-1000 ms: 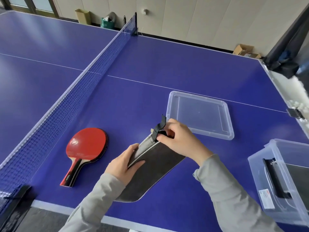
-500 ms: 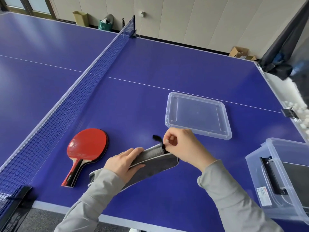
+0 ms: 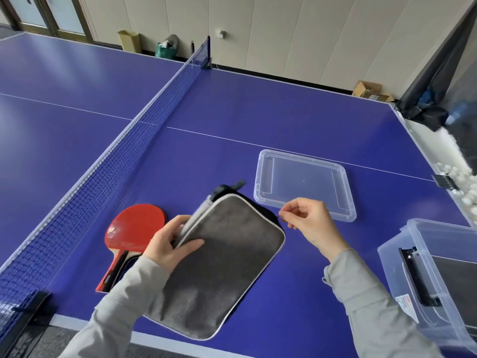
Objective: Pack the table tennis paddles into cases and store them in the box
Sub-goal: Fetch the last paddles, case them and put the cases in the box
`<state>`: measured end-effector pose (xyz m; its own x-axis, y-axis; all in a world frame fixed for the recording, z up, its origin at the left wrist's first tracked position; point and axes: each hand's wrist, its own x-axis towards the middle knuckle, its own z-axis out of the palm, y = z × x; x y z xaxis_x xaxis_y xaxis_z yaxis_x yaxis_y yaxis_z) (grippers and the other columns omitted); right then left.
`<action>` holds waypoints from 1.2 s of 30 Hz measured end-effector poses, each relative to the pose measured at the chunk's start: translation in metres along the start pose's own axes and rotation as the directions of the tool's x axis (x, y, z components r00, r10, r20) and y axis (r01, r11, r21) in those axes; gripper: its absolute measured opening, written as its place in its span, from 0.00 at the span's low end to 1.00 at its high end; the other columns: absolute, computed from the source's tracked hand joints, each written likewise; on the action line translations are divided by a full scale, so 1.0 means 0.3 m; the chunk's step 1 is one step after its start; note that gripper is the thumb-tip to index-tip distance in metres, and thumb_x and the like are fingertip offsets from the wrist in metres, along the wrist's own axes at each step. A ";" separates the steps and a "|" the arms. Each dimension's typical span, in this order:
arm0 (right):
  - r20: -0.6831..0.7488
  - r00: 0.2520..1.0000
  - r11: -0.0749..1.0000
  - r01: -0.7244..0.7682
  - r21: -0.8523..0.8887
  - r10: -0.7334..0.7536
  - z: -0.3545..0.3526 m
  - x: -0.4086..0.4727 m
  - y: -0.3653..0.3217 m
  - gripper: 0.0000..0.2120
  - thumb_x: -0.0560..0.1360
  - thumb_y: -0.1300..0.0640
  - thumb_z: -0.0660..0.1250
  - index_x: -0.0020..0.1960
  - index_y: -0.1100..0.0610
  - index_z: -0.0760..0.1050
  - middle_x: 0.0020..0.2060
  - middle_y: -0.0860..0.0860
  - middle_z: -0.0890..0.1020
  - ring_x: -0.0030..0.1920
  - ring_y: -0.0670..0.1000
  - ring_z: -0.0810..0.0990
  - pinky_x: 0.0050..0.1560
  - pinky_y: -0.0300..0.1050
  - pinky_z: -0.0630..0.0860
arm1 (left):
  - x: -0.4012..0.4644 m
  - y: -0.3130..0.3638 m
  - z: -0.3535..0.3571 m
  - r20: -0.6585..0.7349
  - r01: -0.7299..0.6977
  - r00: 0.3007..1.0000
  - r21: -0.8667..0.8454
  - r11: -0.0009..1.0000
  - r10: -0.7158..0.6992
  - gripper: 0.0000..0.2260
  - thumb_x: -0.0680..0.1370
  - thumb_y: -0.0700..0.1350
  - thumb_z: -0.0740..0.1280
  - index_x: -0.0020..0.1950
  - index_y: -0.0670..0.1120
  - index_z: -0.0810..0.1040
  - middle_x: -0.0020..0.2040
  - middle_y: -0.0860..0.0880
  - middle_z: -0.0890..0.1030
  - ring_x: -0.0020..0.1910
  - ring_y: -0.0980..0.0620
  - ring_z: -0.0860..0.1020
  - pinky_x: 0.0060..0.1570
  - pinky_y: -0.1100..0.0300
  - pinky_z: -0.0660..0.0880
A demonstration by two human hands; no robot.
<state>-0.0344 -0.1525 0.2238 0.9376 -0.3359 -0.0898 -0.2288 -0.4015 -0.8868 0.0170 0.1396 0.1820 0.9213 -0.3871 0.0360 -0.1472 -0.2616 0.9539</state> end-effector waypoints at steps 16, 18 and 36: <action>-0.007 0.979 0.959 0.199 -0.201 -0.205 0.025 -0.069 0.080 0.10 0.70 0.66 0.70 0.36 0.52 0.79 0.30 0.48 0.82 0.32 0.48 0.80 0.38 0.35 0.76 | 0.044 0.041 0.033 -0.105 0.273 0.911 -0.570 0.774 -0.399 0.07 0.73 0.36 0.69 0.47 0.48 0.78 0.33 0.50 0.83 0.30 0.52 0.81 0.29 0.61 0.78; -0.019 0.957 0.929 0.275 -0.247 -0.289 0.041 -0.097 0.096 0.08 0.69 0.68 0.70 0.37 0.55 0.79 0.30 0.45 0.80 0.31 0.44 0.77 0.35 0.30 0.73 | 0.063 0.033 0.053 -0.150 0.276 0.887 -0.585 0.762 -0.437 0.06 0.73 0.38 0.70 0.46 0.48 0.78 0.31 0.51 0.82 0.29 0.54 0.81 0.28 0.62 0.77; -0.166 0.954 0.955 0.213 -0.205 -0.249 0.215 -0.347 0.199 0.05 0.70 0.68 0.71 0.39 0.59 0.79 0.31 0.48 0.80 0.33 0.47 0.77 0.35 0.41 0.75 | 0.134 -0.010 0.201 -0.531 0.221 0.506 -0.682 0.697 -0.680 0.11 0.74 0.43 0.70 0.51 0.46 0.69 0.37 0.51 0.73 0.38 0.50 0.73 0.46 0.58 0.71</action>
<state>-0.1288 -0.0865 0.1509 0.9081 -0.3621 0.2101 -0.0721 -0.6297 -0.7734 0.0327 0.0716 0.1628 0.7570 0.4516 -0.4723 0.3464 0.3355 0.8760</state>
